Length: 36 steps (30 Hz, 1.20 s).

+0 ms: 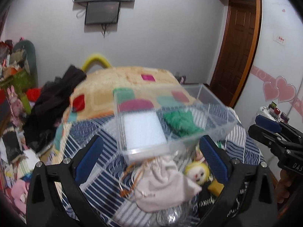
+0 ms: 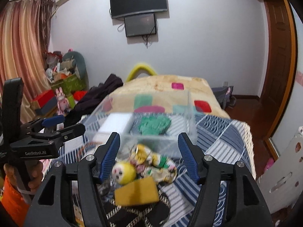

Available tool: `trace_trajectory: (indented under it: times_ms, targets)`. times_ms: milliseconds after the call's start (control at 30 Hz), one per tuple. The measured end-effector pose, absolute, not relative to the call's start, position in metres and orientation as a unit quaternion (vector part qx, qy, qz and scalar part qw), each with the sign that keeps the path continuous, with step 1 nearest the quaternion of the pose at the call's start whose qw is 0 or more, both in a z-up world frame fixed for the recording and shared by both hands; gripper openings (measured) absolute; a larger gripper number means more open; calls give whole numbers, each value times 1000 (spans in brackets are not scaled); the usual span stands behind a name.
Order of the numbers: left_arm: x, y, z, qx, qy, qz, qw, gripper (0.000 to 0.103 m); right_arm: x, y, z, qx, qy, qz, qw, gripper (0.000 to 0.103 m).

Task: Organize soft objects
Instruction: 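Grasp the white drawstring pouch with the left tool while the right tool grasps the yellow sponge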

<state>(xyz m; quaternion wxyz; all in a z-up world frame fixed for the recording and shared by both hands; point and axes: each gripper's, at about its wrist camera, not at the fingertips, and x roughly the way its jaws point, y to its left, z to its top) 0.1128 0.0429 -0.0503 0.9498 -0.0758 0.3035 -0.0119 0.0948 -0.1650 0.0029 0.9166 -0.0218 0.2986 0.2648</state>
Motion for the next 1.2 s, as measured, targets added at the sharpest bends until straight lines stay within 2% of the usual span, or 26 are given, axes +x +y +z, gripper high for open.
trace_trajectory:
  times_ms: [67, 167, 433, 533, 667, 733, 800, 867, 900, 1033, 1100, 1200]
  targets:
    - [112, 42, -61, -85, 317, -18, 944, 103, 90, -164, -6, -21, 307, 269, 913, 61]
    - [109, 39, -78, -90, 338, -23, 937, 103, 86, -163, -19, -19, 321, 272, 907, 71]
    - [114, 33, -120, -95, 389, -17, 916, 103, 80, -158, -51, -31, 363, 279, 888, 71]
    - [118, 35, -133, -106, 398, -13, 911, 103, 76, -155, -60, -43, 370, 285, 883, 81]
    - [121, 34, -143, -111, 402, -12, 909, 102, 75, -151, -65, -51, 379, 286, 879, 82]
    - [118, 32, -144, -108, 395, -17, 912, 92, 75, -151, -67, -53, 381, 282, 879, 82]
    - [115, 30, -143, -106, 391, -28, 914, 77, 76, -152, -68, -52, 384, 281, 878, 80]
    - [112, 28, -140, -109, 386, -36, 915, 69, 76, -155, -69, -51, 384, 281, 878, 69]
    - [111, 26, -139, -108, 384, -40, 916, 63, 75, -155, -69, -50, 385, 288, 876, 67]
    - [105, 21, -138, -105, 381, -58, 917, 42, 68, -153, -66, -61, 373, 290, 879, 64]
    - [101, 20, -135, -100, 377, -57, 919, 27, 66, -154, -64, -60, 369, 289, 881, 62]
    - [91, 18, -130, -95, 367, -47, 924, 14, 66, -158, -58, -52, 360, 286, 886, 61]
